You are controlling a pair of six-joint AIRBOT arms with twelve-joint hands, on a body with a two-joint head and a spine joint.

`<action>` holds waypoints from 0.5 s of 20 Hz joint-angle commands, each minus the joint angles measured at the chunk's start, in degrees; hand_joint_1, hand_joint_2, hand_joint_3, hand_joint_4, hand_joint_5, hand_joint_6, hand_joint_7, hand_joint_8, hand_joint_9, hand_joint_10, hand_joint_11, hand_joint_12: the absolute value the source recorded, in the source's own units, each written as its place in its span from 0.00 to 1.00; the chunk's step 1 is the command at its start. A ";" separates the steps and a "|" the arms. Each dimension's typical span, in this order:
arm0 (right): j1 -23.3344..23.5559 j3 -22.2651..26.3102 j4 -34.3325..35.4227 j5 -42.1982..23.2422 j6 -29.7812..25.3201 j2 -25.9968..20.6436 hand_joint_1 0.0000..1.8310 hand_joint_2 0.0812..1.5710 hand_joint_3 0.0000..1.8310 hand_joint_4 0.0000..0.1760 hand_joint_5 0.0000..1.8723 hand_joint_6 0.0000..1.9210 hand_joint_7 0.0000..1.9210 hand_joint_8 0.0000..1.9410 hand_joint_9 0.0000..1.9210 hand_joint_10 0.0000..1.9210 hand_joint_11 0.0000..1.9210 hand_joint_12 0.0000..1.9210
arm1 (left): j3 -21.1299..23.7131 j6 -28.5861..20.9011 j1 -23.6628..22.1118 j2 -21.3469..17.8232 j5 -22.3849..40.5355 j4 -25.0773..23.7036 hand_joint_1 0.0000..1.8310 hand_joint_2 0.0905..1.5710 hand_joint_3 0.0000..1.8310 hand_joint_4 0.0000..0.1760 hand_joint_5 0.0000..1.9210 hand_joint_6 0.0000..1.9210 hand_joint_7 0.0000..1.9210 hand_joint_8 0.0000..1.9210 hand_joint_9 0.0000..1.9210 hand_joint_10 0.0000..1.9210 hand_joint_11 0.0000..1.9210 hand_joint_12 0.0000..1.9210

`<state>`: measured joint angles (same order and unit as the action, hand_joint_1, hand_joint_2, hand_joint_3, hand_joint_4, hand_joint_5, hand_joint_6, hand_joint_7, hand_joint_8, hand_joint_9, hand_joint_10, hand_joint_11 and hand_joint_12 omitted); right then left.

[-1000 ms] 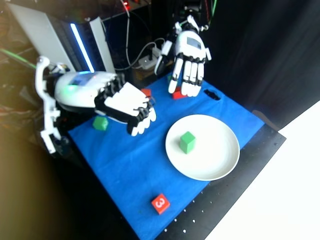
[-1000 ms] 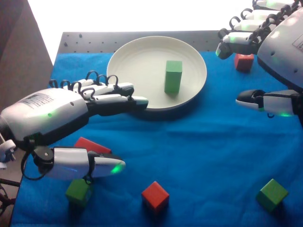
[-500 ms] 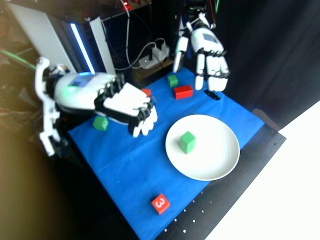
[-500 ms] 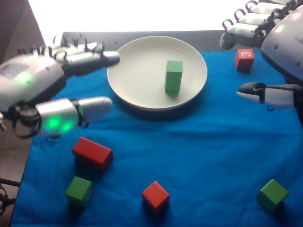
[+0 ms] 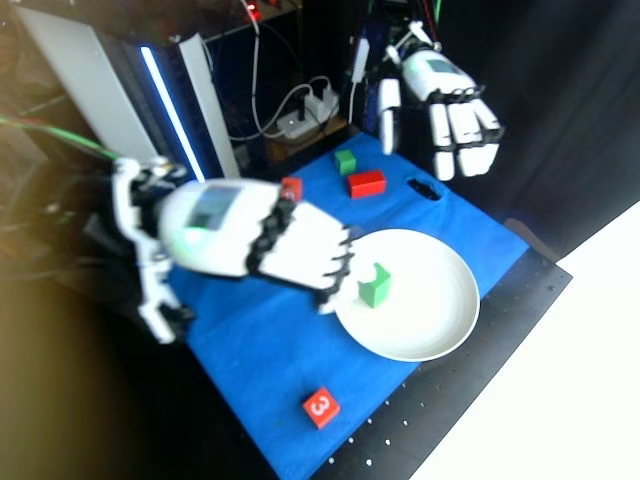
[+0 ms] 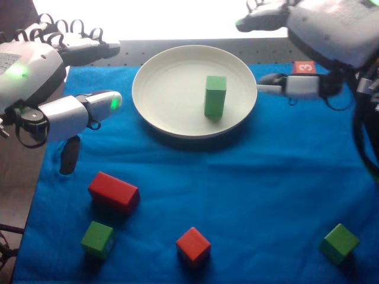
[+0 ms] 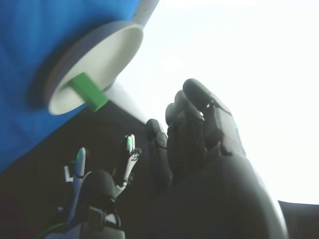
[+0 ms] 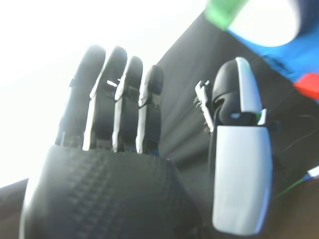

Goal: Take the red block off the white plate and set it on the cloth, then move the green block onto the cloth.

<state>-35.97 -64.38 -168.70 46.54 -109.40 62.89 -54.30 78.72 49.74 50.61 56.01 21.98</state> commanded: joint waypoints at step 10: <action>5.52 -10.35 -0.33 -7.19 -0.09 10.23 0.52 0.53 0.00 0.00 0.34 0.00 0.39 0.01 0.29 0.31 0.13 0.76 | 0.42 0.78 -1.08 0.23 7.36 -1.10 0.21 0.77 0.00 0.46 0.29 0.01 0.22 0.00 0.19 0.00 0.00 0.57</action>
<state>-31.66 -74.67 -168.46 33.54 -109.47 73.21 -54.13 79.50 49.56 50.61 56.40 22.33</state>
